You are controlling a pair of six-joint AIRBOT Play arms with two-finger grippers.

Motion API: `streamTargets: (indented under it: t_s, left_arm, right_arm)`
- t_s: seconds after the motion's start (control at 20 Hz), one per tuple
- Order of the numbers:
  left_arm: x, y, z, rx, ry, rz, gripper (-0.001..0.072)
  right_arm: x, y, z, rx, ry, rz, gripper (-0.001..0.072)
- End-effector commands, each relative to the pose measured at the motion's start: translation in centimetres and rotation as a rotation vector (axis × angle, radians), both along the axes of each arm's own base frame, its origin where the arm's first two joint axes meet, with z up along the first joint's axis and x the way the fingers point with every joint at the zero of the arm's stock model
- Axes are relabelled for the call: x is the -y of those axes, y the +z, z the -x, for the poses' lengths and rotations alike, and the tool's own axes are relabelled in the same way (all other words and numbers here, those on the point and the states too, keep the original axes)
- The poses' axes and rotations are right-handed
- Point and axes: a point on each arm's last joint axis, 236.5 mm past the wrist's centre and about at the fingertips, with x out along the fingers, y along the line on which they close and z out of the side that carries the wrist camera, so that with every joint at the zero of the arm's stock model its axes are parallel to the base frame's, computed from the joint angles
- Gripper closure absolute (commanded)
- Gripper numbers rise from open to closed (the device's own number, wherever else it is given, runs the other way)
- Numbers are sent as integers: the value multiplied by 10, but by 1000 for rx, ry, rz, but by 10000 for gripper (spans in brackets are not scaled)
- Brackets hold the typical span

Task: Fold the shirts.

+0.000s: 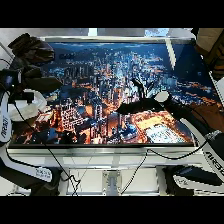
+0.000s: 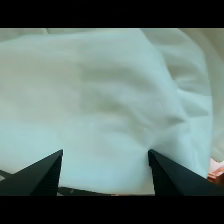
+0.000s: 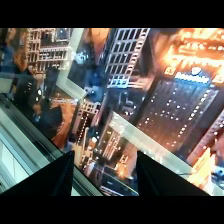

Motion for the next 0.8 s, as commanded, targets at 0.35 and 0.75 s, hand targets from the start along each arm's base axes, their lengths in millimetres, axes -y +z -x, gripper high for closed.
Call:
streamTargets:
  t_s: [0.35, 0.75]
  left_arm:
    - [44, -79, -7, -58, 5, 263, 650]
    - [243, 4, -108, 312, -268, 833, 699]
  right_arm:
    - [-6, 8, -6, 4, -31, -43, 269]
    - [28, 2, -44, 115, -126, 38, 352]
